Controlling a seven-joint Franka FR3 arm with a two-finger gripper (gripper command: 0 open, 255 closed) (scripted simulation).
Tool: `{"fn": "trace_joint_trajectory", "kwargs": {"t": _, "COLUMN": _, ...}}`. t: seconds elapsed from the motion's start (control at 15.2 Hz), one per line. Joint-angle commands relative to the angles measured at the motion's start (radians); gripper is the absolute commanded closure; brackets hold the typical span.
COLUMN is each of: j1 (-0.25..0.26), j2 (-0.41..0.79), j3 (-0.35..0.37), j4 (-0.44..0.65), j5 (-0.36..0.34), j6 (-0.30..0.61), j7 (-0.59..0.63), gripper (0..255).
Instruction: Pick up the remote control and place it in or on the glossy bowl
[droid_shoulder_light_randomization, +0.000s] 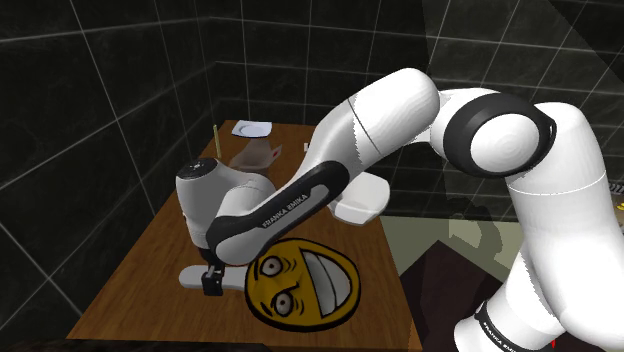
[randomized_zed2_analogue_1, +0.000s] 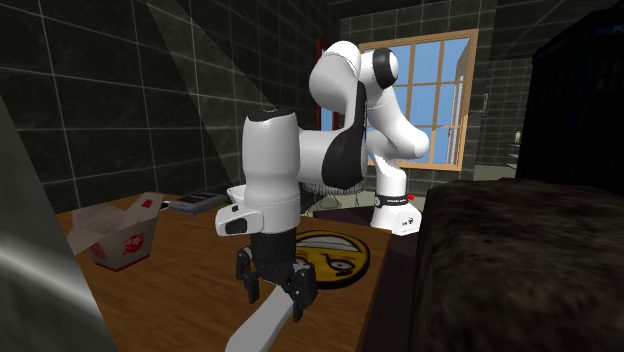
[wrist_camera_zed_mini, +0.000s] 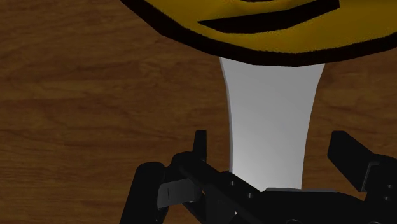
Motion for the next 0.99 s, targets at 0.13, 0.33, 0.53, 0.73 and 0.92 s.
{"fn": "trace_joint_trajectory", "kwargs": {"t": 0.13, "j1": 0.0, "j2": 0.0, "j3": 0.0, "j4": -0.001, "j5": 0.0, "j6": 0.001, "j7": 0.0, "gripper": 0}}
{"fn": "trace_joint_trajectory", "kwargs": {"t": 0.33, "j1": 0.0, "j2": 0.0, "j3": 0.0, "j4": -0.001, "j5": 0.0, "j6": 0.001, "j7": 0.0, "gripper": 255}}
{"fn": "trace_joint_trajectory", "kwargs": {"t": 0.53, "j1": 0.0, "j2": 0.0, "j3": 0.0, "j4": -0.001, "j5": 0.0, "j6": 0.001, "j7": 0.0, "gripper": 255}}
{"fn": "trace_joint_trajectory", "kwargs": {"t": 0.73, "j1": 0.0, "j2": 0.0, "j3": 0.0, "j4": -0.001, "j5": 0.0, "j6": 0.001, "j7": 0.0, "gripper": 255}}
{"fn": "trace_joint_trajectory", "kwargs": {"t": 0.92, "j1": -0.002, "j2": -0.009, "j3": 0.002, "j4": -0.001, "j5": 0.003, "j6": -0.007, "j7": -0.002, "gripper": 255}}
